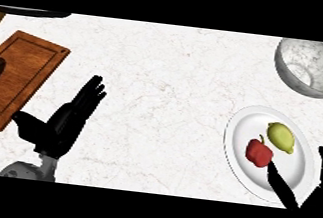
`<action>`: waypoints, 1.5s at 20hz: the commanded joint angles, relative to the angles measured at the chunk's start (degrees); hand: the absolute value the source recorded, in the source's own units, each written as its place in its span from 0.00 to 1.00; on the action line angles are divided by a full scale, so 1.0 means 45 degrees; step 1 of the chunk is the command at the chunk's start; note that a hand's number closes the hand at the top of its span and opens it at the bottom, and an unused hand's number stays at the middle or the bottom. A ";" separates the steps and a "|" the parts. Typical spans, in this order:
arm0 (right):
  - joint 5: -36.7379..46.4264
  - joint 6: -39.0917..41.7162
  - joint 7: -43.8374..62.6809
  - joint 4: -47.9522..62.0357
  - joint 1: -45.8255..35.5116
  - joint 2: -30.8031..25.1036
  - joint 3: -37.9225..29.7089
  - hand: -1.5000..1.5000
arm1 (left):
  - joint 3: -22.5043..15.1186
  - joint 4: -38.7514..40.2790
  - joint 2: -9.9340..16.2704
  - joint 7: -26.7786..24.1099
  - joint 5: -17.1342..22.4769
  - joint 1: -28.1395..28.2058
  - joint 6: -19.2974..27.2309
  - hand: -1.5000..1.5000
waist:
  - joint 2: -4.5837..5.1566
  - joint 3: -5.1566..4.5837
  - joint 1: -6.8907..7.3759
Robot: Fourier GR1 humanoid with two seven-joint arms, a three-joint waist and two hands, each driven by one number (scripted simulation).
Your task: Pick the bell pepper from the plate and place it in the bowl
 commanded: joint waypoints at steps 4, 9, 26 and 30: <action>0.3221 -0.0183 0.3939 0.0157 0.1819 0.0111 -0.0238 0.00 | -0.0161 -0.0059 -0.0101 0.0284 0.0028 -0.0258 -0.0107 0.50 | 0.0222 -0.0069 0.0456; 0.4422 0.1991 0.7031 -0.0578 0.1740 0.0492 0.0014 0.00 | -0.0344 -0.0102 -0.0235 0.0509 0.0147 -0.0775 -0.0400 0.50 | 0.0311 -0.0064 0.0796; 0.9551 1.1474 1.8582 -0.3967 -0.2212 0.3171 0.0812 0.00 | -0.0164 0.0528 -0.0774 0.0754 -0.0001 -0.1353 -0.0120 0.50 | 0.0070 0.0118 0.0818; 0.9431 1.2478 1.8562 -0.3873 -0.3022 0.3596 0.0138 0.00 | 0.0096 0.1804 -0.0890 -0.0212 0.0070 -0.1299 -0.0865 0.50 | 0.0096 0.0138 0.0635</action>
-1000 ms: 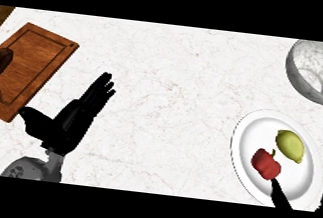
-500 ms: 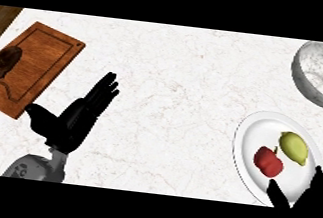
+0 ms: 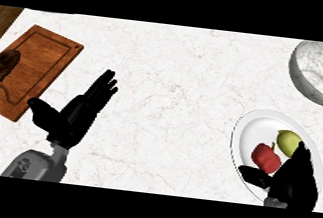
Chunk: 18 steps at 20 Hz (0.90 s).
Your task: Pick the bell pepper from the plate and place it in the bowl
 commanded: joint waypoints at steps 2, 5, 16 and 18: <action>0.0374 0.2798 0.3393 -0.0012 -0.1555 0.0610 -0.0148 0.00 | 0.0007 -0.0765 0.0083 0.0375 0.0078 0.0299 -0.0044 0.50 | -0.0063 0.0040 0.0069; 0.0393 0.2439 0.3027 -0.0063 -0.1134 0.0623 0.0250 0.00 | 0.0208 -0.0365 0.0028 -0.0256 -0.0059 0.0493 -0.0324 0.50 | -0.0061 0.0049 -0.0080; 0.0396 0.1855 0.2116 0.2472 -0.2501 0.0633 -0.1267 0.00 | 0.0297 -0.0416 -0.0412 0.0757 -0.0326 -0.0138 -0.0005 0.50 | -0.0023 0.0063 -0.0085; 0.0741 0.2158 0.2333 0.2156 -0.2552 0.0633 -0.0941 0.00 | 0.0137 -0.0354 -0.0804 0.0608 -0.0761 -0.0317 0.0338 0.50 | -0.0042 0.0059 -0.0134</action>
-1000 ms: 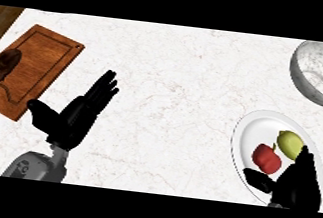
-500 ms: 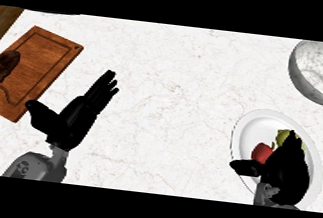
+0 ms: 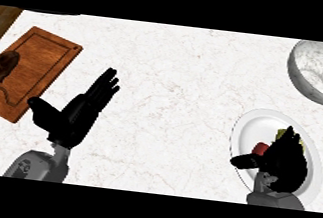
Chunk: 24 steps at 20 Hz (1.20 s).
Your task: Pick the bell pepper from the plate and place it in the bowl
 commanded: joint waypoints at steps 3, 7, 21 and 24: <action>0.0128 -0.0907 0.2749 0.0578 -0.0154 0.0037 0.0500 0.00 | -0.0135 -0.0847 0.0116 -0.0058 -0.0174 0.0917 -0.0271 0.50 | -0.0024 0.0003 0.0057; 0.0144 -0.0522 0.2011 0.0619 0.0059 0.0037 -0.0386 0.00 | 0.0469 0.0042 0.0062 0.0227 -0.0087 -0.0016 -0.0330 0.50 | -0.0007 0.0001 -0.0092; 0.0734 -0.2215 0.0300 0.2753 -0.0692 0.0038 -0.0477 1.00 | 0.0775 -0.0046 -0.0647 0.0164 -0.0592 0.0371 -0.0821 0.50 | -0.0004 0.0004 -0.0020; 0.0732 -0.2575 -0.0215 0.2922 -0.0466 0.0038 -0.0486 1.00 | 0.0638 0.0028 -0.0900 -0.0039 -0.0997 0.0620 -0.0743 0.50 | -0.0006 0.0005 -0.0023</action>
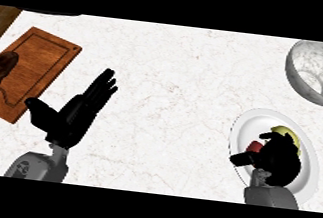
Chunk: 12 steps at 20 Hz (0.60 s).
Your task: Pick the bell pepper from the plate and place it in the bowl
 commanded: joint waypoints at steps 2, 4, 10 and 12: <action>0.0247 -0.0510 0.0662 0.1908 -0.1491 0.0027 -0.0915 1.00 | 0.0523 0.0027 0.0062 0.0528 0.0003 -0.0562 -0.0177 0.50 | 0.0125 0.0123 0.0049; -0.0181 -0.0180 -0.0071 0.1141 -0.0876 -0.0341 -0.1189 1.00 | 0.0257 0.0115 -0.0236 -0.0059 -0.0333 0.0088 -0.0300 0.50 | 0.0108 0.0120 0.0006; 0.1277 0.0624 0.1882 -0.0020 -0.0936 0.0027 0.0249 1.00 | 0.0474 -0.0510 -0.0096 0.0026 -0.0228 0.0766 -0.0666 0.50 | 0.0088 0.0116 0.0046; 0.0383 0.1111 -0.1544 0.0877 -0.0632 -0.0687 -0.0010 1.00 | 0.0343 -0.0067 -0.0635 0.0276 -0.0563 -0.0142 -0.0073 0.50 | 0.0108 0.0122 -0.0010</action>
